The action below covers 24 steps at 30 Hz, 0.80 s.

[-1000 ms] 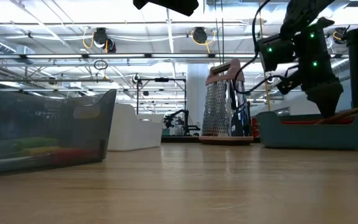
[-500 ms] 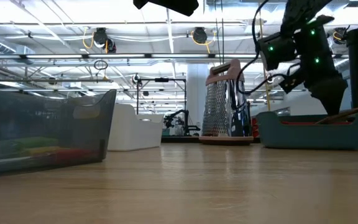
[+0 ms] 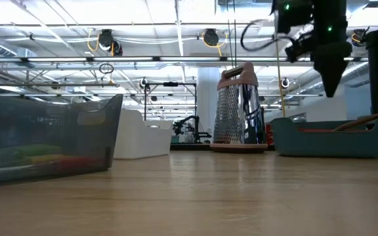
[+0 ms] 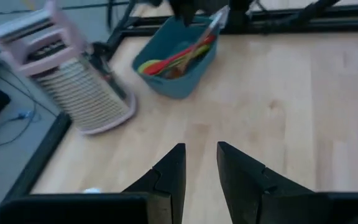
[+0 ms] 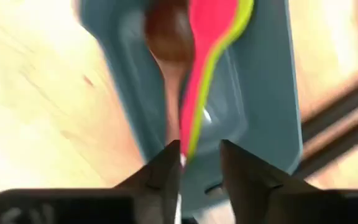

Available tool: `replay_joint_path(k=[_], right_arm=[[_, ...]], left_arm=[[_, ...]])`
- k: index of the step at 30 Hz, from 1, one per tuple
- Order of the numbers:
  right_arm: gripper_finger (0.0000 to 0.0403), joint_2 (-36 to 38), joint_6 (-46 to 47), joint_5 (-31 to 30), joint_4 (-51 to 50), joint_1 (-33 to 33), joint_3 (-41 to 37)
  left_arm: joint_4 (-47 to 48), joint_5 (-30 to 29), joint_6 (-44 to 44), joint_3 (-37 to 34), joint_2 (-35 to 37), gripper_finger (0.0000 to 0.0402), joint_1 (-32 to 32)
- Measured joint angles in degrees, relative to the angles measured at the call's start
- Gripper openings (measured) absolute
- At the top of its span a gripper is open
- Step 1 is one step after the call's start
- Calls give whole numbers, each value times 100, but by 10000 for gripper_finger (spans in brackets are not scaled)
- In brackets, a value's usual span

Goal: Pick & Place Kitchen Items
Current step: Return to Home Position

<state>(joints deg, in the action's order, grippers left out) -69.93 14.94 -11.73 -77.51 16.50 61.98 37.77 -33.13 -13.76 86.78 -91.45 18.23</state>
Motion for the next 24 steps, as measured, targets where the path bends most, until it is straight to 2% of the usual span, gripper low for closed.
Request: replay_joint_path(k=[7, 16, 20, 24], right_arm=[[8, 810, 48, -2, 611, -553, 0], [20, 1719, -15, -6, 1515, -1167, 0], [12, 2011, -105, -8, 1900, -1396, 0], [5, 2197, -111, -8, 2119, -1614, 0]], left_arm=[[825, -139, 109, -2, 719, 97, -116], [2149, -757, -189, -63, 1613, 97, -13], [2212, -851, -538, -636, 2297, 97, -54], [2136, -870, -1096, -1550, 3166, 97, -70]])
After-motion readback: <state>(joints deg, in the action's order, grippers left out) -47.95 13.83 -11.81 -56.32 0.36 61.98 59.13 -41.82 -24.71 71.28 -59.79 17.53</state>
